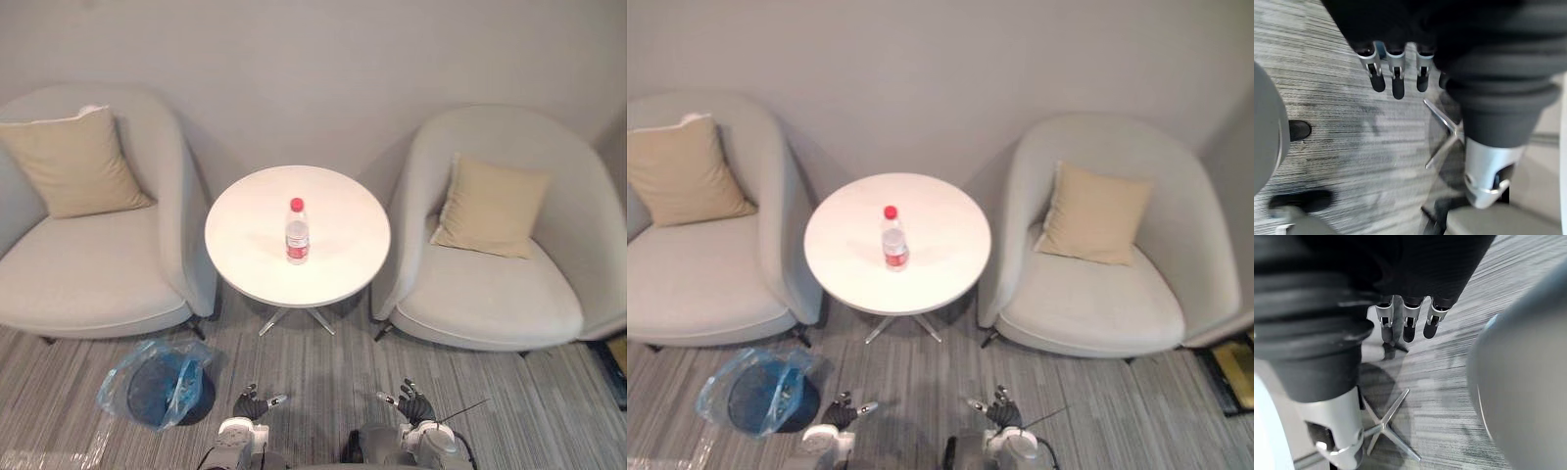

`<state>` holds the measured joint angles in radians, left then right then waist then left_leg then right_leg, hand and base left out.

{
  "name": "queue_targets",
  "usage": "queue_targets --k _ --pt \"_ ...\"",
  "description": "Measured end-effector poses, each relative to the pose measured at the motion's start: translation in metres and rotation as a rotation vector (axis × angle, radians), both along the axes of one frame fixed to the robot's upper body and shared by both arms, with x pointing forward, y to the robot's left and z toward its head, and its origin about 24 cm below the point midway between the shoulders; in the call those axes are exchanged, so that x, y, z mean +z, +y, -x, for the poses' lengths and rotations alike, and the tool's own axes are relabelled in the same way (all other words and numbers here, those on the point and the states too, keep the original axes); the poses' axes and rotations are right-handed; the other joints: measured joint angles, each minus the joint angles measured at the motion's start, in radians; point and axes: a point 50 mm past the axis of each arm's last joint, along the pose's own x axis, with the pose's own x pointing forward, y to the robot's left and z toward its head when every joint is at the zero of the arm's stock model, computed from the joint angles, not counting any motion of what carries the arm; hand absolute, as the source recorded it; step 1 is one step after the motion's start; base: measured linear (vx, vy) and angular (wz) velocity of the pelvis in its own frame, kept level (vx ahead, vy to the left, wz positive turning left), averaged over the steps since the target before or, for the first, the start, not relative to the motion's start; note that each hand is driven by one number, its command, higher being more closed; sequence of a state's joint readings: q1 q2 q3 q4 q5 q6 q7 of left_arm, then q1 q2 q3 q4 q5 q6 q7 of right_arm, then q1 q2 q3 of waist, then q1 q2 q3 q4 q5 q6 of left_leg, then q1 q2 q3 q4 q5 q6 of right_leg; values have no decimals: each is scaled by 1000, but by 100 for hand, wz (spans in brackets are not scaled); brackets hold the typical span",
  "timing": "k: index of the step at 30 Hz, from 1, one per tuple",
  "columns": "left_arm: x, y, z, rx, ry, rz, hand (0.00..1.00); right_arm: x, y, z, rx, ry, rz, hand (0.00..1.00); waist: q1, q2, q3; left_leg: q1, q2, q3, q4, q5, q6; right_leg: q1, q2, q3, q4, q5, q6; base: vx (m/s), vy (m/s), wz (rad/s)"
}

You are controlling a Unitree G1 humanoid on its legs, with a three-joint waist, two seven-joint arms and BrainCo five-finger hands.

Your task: Gather rubbish on tea table into small bin, then transfer packed bag to large trash can.

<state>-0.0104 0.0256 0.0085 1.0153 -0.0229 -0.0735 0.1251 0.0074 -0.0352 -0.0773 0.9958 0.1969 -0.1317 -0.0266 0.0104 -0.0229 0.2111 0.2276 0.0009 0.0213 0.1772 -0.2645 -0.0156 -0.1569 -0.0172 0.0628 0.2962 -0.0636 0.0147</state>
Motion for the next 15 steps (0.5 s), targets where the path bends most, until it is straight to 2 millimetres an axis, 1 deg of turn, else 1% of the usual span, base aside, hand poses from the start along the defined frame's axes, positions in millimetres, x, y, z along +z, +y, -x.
queue_targets --k 1,2,3,4,5,6,7,8,9,10,11,12,13,14,15 --pt "0 2 1 12 -3 -2 0 -1 2 1 -2 3 -5 0 3 -17 -4 2 -9 -12 9 -15 -6 -1 -4 13 -21 64 11 398 -190 59" --pt "-1 -5 3 48 6 30 0 1 -5 -1 -18 -4 2 0 7 34 -5 4 33 -34 38 -42 -15 7 23 -18 17 38 -6 370 -201 37" --pt "-2 -10 5 67 5 50 0 1 -9 1 -42 -2 5 0 8 53 -14 0 57 -40 43 -42 -15 20 32 -39 0 14 -16 416 -218 35" --pt "-2 -13 6 83 7 63 0 1 -10 0 -42 -3 8 0 10 61 -19 -11 69 -44 50 -40 -18 21 37 -57 -3 -1 -25 315 -186 29" --pt "-2 -15 6 88 7 70 0 1 -10 0 -42 -6 8 0 8 63 -20 -19 72 -46 59 -38 -22 21 37 -66 -4 -6 -27 273 -167 48" --pt "-1 -18 3 90 -2 79 0 1 -10 0 -44 -9 10 0 1 63 -19 -52 80 -59 113 -34 -29 32 37 -97 -15 -17 -39 237 -154 67" --pt "0 -20 1 77 -10 89 0 1 -10 0 -45 -7 11 0 1 61 -13 -83 87 -53 195 -28 -39 65 36 -123 -35 -23 -44 224 -145 68" --pt "0 -21 0 79 -15 93 0 1 -10 1 -46 -8 10 0 1 58 -11 -96 90 -46 236 -23 -48 81 34 -130 -43 -27 -47 185 -120 61" --pt "3 -20 -4 84 -35 93 0 2 -9 3 -48 -14 9 0 8 44 0 -146 99 -22 371 5 -77 128 21 -148 -59 -41 -54 148 -88 41" --pt "4 -17 -6 84 -46 86 0 1 -8 7 -51 -4 9 0 23 37 2 -172 120 30 429 -7 -66 156 13 -152 -67 -47 -59 129 -61 35" --pt "4 -18 -6 78 -50 87 0 0 -9 8 -57 -2 8 0 25 34 1 -189 135 62 431 -19 -50 167 9 -158 -78 -48 -57 93 -14 17" --pt "4 -18 -6 71 -49 86 0 0 -9 8 -64 -2 5 0 25 34 0 -203 140 87 399 -29 -40 169 -1 -164 -84 -50 -54 67 28 15" --pt "5 -18 -7 68 -51 85 0 1 -10 8 -71 -4 2 0 25 34 0 -223 143 106 351 -30 -39 172 -12 -165 -89 -51 -48 55 82 20" --pt "5 -20 -7 59 -53 85 0 1 -10 8 -76 -6 1 0 24 34 0 -229 139 122 241 -23 -38 173 -30 -170 -92 -53 -31 29 76 18" --pt "5 -20 -7 55 -52 84 0 1 -10 8 -81 -7 -1 0 23 34 0 -228 138 123 202 -13 -40 175 -35 -170 -91 -54 -26 26 168 18"
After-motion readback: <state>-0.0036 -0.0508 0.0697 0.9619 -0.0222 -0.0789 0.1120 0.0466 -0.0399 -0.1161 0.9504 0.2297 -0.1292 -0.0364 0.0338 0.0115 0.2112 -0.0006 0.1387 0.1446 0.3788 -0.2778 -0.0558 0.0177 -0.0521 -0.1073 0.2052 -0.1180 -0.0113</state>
